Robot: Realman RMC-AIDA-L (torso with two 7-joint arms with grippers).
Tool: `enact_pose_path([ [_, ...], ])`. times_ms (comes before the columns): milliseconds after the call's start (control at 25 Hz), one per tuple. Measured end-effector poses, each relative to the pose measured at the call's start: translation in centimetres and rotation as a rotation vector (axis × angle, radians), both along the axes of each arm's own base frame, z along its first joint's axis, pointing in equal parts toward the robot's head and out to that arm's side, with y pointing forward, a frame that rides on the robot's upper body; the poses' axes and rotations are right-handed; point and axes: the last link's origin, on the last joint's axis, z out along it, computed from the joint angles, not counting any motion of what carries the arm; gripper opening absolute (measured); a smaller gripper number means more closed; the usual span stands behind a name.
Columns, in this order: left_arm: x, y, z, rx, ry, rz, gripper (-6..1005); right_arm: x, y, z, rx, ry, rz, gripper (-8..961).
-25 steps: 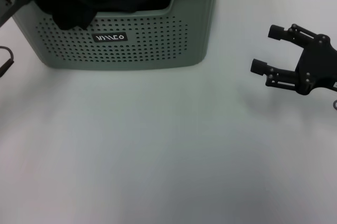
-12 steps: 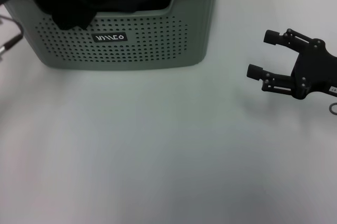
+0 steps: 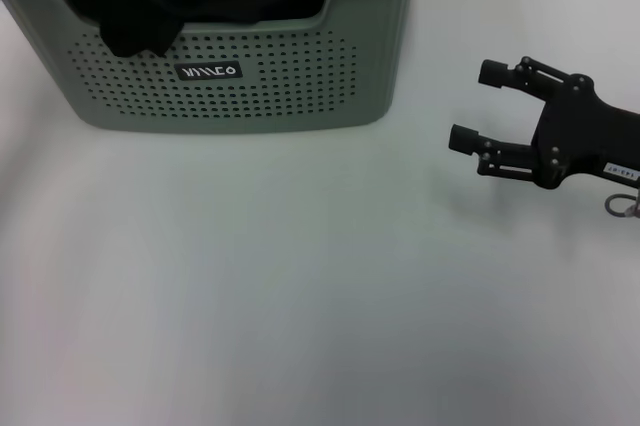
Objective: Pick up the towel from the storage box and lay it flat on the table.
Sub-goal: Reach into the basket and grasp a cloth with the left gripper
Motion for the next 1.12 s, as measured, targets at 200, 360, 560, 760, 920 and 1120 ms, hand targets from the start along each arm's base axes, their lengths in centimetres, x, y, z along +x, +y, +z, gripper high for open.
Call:
enact_pose_path([
  [200, -1.2, 0.9, 0.9, 0.119, 0.121, 0.061, 642, -0.2, 0.0, -0.2, -0.005, -0.002, 0.003, 872],
  [360, -1.9, 1.7, 1.2, 0.16, 0.166, 0.118, 640, -0.4, 0.2, -0.2, -0.005, 0.001, 0.011, 872],
  [560, -2.1, 2.4, 0.6, 0.161, 0.227, 0.127, 638, -0.4, 0.2, -0.1, -0.001, 0.003, 0.009, 872],
  [760, -1.6, 3.4, -0.6, 0.118, 0.251, 0.124, 635, -0.4, 0.4, 0.1, 0.008, 0.004, 0.006, 872],
  [920, -1.6, 3.9, -1.1, 0.096, 0.245, 0.14, 633, -0.4, 0.4, 0.1, 0.01, 0.002, 0.008, 871],
  [1120, -2.0, 3.7, -0.3, 0.129, 0.148, 0.161, 631, -0.3, 0.3, 0.1, 0.012, 0.002, 0.005, 871],
])
